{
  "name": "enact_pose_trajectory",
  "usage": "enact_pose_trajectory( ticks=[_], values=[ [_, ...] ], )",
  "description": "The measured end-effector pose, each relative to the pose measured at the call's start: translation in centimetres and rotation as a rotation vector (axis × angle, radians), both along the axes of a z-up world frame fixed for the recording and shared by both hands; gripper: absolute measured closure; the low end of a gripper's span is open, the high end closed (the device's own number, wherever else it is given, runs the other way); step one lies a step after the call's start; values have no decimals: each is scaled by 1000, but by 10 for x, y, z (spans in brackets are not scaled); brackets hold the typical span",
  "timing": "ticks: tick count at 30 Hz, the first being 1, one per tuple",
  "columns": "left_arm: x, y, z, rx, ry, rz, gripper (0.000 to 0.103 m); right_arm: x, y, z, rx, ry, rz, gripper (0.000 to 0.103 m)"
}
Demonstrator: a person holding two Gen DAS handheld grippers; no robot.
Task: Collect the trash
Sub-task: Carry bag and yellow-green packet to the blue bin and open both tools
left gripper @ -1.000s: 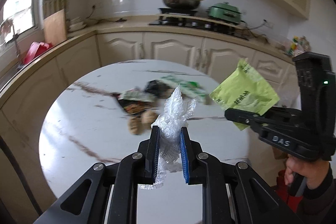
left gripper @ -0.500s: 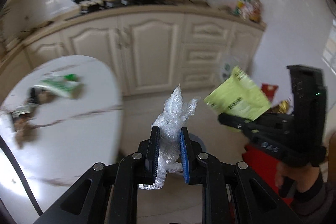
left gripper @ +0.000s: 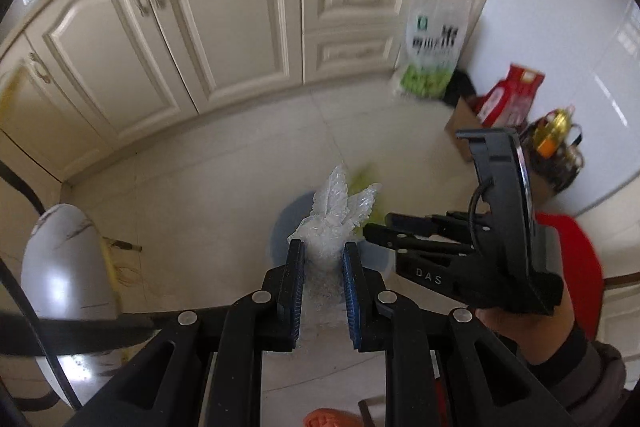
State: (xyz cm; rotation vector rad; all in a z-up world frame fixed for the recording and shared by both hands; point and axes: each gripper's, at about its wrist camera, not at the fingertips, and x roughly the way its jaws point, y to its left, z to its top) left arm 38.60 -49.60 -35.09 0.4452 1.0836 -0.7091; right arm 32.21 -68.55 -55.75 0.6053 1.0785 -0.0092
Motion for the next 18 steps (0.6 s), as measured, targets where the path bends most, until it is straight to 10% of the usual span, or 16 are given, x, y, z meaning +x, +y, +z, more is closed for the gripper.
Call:
enact_pose_trajectory(
  ticks=[11,13,15,18],
  values=[
    [56,-73,-81,90,62,-9,84,-46,-36,-14,-12,11,-125,49],
    [59,-81,-83,91,54,-6,74,-48,-34,0,-32,-12,-137,46],
    [58,-77,-80,94,23,6,37,-54,-33,18,-45,-41,-142,45],
    [45,-72,-61,55,-35,17,34,-59,-26,44,-74,-73,-141,43]
  ],
)
